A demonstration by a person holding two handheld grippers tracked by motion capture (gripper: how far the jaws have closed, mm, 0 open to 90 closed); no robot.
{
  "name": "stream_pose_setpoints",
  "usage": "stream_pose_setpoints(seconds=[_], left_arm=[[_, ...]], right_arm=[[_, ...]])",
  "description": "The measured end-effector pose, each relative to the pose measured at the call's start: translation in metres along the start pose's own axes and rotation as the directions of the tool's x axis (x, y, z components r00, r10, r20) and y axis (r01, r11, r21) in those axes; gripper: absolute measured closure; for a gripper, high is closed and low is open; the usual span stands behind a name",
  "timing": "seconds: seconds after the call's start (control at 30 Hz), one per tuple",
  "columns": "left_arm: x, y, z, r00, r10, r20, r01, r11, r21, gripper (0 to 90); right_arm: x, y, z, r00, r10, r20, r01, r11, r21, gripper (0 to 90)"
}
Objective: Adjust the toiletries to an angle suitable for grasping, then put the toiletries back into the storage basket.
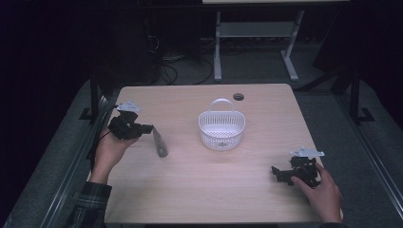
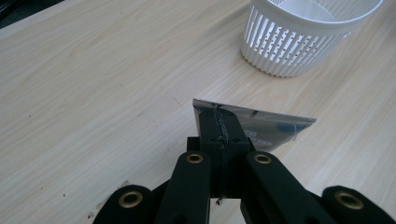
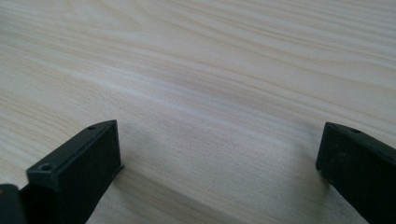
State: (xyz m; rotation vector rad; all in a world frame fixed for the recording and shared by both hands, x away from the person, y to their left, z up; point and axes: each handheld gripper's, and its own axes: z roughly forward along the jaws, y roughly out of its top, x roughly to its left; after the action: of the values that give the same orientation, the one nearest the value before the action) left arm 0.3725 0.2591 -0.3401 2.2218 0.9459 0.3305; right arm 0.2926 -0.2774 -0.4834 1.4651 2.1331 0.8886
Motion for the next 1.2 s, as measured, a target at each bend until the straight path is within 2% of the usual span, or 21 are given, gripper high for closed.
stream_pose_setpoints(seconds=[0.3,0.47,0.5,0.57,0.6,0.63,0.73,0.77,0.8,0.87,0.9,0.97,1.13,1.2], left_arm=[[-0.001,-0.006,-0.007,1.0000,-0.004,0.008,0.004,1.0000,-0.009,89.2],[0.000,-0.011,-0.011,0.9999,-0.004,0.011,0.004,0.9999,-0.012,77.8],[0.000,-0.012,-0.012,0.9999,-0.004,0.011,0.004,0.9999,-0.013,77.8],[0.000,-0.014,-0.014,0.9999,-0.006,0.013,0.006,0.9999,-0.011,70.3],[0.000,-0.015,-0.015,0.9999,-0.010,0.009,0.010,0.9999,-0.013,63.3],[0.001,-0.016,-0.016,0.9999,-0.007,0.008,0.008,0.9999,-0.011,63.3],[0.002,-0.018,-0.018,0.9998,-0.015,0.015,0.016,0.9998,-0.012,49.5],[0.002,-0.019,-0.018,0.9998,-0.016,0.015,0.016,0.9998,-0.011,49.5],[0.002,-0.020,-0.018,0.9999,-0.011,0.012,0.011,0.9999,-0.003,40.0],[0.002,-0.020,-0.018,1.0000,-0.004,0.004,0.004,1.0000,-0.002,37.4],[0.001,-0.020,-0.019,1.0000,0.003,-0.001,-0.003,1.0000,0.003,28.7],[0.001,-0.020,-0.019,1.0000,0.006,-0.001,-0.006,0.9999,0.008,22.3],[-0.003,-0.019,-0.017,0.9997,0.023,0.002,-0.023,0.9993,0.029,14.9],[-0.003,-0.018,-0.017,0.9995,0.030,0.007,-0.031,0.9991,0.030,14.8]], right_arm=[[0.000,0.000,0.000,1.0000,0.000,-0.003,0.000,1.000,-0.001,0.0],[0.000,0.000,0.000,1.0000,0.001,-0.002,-0.001,1.000,0.000,0.0],[0.000,0.000,0.000,1.0000,0.001,-0.002,-0.001,1.000,0.000,0.0],[0.000,0.000,0.000,1.0000,0.000,0.000,0.000,1.000,0.000,0.0],[0.000,0.000,0.000,1.0000,0.000,-0.001,0.000,1.000,0.000,0.0],[0.000,0.000,0.000,1.0000,0.000,-0.001,0.000,1.000,0.000,0.0],[0.000,0.000,0.000,1.0000,0.001,-0.001,-0.001,1.000,0.000,0.0],[0.000,0.000,0.000,1.0000,0.001,-0.001,-0.001,1.000,0.000,0.0],[0.000,0.000,0.000,1.0000,0.001,-0.001,-0.001,1.000,0.000,0.0],[0.000,0.000,0.000,1.0000,0.001,-0.001,-0.001,1.000,0.000,0.0],[0.000,0.000,0.000,1.0000,0.001,0.000,-0.001,1.000,0.000,0.0],[0.000,0.000,0.000,1.0000,0.001,0.000,-0.001,1.000,0.000,0.0],[0.000,0.000,0.000,1.0000,0.001,0.000,-0.001,1.000,0.000,0.0],[0.000,0.000,0.000,1.0000,0.001,0.000,-0.001,1.000,0.000,0.0]])
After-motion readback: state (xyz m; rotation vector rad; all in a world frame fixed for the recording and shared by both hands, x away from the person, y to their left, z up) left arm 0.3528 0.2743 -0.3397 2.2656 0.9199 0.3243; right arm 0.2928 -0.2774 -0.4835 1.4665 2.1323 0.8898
